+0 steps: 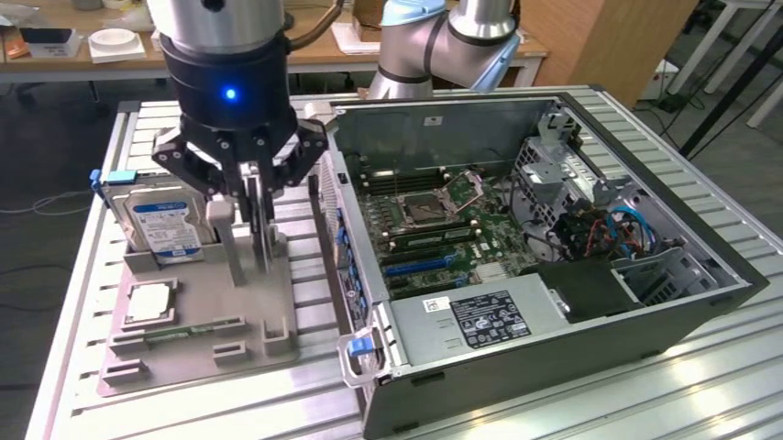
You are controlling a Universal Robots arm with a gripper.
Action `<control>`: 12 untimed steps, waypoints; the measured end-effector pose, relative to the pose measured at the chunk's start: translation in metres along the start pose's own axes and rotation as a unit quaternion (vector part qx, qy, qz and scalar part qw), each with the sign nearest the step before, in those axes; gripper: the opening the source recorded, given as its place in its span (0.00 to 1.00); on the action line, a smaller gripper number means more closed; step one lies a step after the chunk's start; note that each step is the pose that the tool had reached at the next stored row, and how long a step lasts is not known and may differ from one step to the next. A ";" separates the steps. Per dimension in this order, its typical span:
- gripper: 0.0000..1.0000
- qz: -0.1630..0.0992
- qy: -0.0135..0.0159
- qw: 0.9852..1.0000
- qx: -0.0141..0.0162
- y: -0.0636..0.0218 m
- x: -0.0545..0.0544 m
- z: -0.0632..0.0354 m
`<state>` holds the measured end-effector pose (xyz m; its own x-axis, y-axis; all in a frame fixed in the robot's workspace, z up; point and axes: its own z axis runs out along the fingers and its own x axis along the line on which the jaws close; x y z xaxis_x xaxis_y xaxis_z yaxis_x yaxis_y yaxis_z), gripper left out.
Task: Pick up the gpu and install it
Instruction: 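Pick up the gpu and move the gpu toward the slot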
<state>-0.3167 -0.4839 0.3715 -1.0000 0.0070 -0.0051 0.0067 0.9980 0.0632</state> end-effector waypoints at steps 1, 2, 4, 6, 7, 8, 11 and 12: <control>0.26 0.000 0.000 1.000 0.000 0.0002 0.000 -0.0024; 0.26 0.000 0.000 1.000 0.000 0.0003 0.000 -0.0048; 0.26 0.000 0.000 1.000 0.000 0.0006 0.000 -0.0095; 0.26 0.000 0.000 1.000 0.000 0.0009 0.000 -0.0145; 0.26 0.000 0.000 1.000 0.000 0.0011 0.000 -0.0166; 0.26 0.000 0.000 1.000 0.000 0.0012 0.000 -0.0186; 0.26 0.000 0.000 1.000 0.000 0.0015 0.000 -0.0237; 0.26 0.000 0.000 1.000 0.000 0.0016 0.000 -0.0255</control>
<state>-0.3167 -0.4839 0.3970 -1.0000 0.0070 -0.0051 0.0067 0.9980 0.0631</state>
